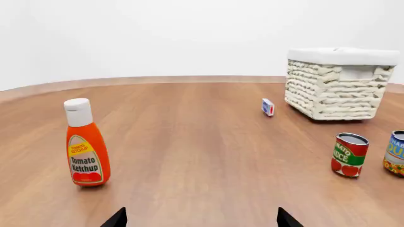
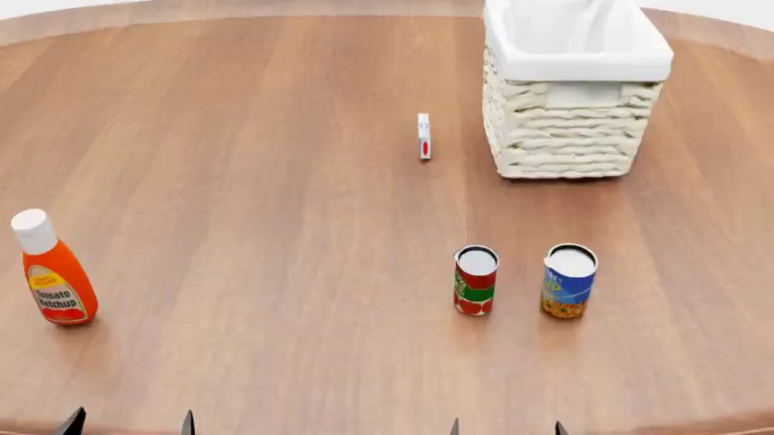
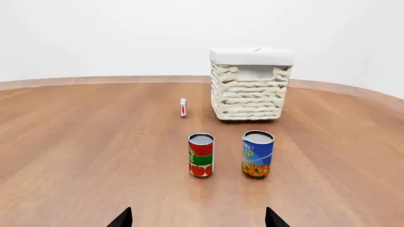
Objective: Pick up the cream cheese box, and put it in the basket.
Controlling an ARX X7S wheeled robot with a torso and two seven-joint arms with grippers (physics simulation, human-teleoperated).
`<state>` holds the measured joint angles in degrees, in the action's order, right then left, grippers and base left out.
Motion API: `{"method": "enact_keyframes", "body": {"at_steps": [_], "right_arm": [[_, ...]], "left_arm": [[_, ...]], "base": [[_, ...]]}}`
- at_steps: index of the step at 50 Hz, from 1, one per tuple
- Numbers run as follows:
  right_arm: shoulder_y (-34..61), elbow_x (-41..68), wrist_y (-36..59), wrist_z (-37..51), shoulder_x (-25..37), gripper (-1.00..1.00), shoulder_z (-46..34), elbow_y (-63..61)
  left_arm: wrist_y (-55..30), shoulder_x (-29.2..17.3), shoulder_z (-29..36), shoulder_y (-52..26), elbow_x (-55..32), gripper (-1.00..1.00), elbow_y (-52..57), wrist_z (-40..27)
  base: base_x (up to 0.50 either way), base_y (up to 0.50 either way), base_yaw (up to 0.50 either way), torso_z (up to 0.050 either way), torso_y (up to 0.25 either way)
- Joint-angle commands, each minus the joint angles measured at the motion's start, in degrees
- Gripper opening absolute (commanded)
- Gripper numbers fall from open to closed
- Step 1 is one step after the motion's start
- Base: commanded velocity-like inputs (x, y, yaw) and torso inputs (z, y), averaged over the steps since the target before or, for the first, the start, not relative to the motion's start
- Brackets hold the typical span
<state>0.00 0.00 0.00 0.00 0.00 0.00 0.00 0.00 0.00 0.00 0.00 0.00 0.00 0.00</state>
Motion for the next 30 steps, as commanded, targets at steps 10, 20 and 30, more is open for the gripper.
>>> {"method": "enact_keyframes", "body": {"at_steps": [10,20,30], "right_arm": [[0.01,3.51,-0.72,3.38,3.17,1.00,-3.75,0.38],[0.23,4.24,-1.06,4.40,3.91,1.00,-4.81,1.00],[0.27,4.60,-1.48,5.11,4.56,1.00,-5.98,1.40]], "left_arm": [[0.21,-2.57,3.40,0.24,-2.09,1.00,0.37,-3.20],[0.38,-3.56,4.38,0.16,-3.31,1.00,0.16,-4.29],[0.71,-4.28,5.16,0.08,-4.28,1.00,-0.27,-5.08]], "base": [[0.00,0.00,0.00,0.000,0.000],[0.00,0.00,0.00,0.000,0.000],[0.00,0.00,0.00,0.000,0.000]]}}
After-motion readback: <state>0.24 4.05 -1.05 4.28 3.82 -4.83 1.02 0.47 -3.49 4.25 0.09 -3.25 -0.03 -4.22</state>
